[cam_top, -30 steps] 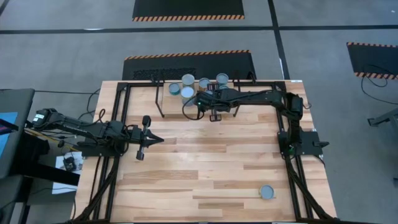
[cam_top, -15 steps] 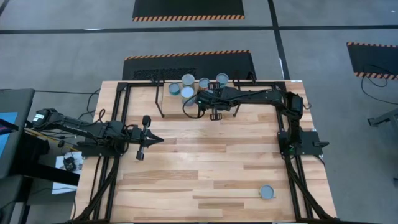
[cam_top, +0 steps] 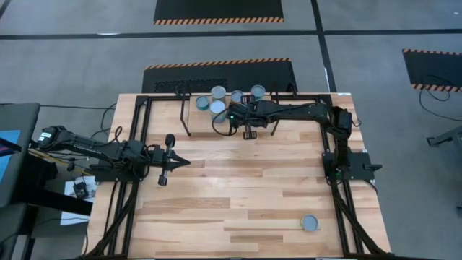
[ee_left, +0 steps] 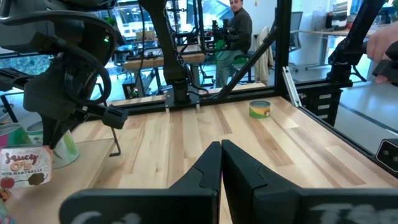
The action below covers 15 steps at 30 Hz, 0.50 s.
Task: Pick and place cans onto a shelf
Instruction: Put the canned meatballs on the shelf
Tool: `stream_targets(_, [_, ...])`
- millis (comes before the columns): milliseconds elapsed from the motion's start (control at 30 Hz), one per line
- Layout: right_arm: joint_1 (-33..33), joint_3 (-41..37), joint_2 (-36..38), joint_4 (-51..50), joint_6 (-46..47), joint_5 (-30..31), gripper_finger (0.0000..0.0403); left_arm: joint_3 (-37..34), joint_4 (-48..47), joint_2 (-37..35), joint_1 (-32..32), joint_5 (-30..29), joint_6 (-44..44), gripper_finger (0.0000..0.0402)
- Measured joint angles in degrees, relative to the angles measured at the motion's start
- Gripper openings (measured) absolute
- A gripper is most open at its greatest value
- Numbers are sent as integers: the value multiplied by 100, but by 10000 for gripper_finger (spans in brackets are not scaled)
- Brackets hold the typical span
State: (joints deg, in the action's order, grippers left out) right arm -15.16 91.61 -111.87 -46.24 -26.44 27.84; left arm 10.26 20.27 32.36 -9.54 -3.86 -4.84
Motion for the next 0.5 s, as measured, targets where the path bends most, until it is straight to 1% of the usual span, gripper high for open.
stream_targets(200, [-7,0,0,-2,-65,-30,18,0,2,0,0,0,10,2])
stream_targets(500, [-37,0,0,20,-61,-38,60,0,2,0,-2,0,15,2])
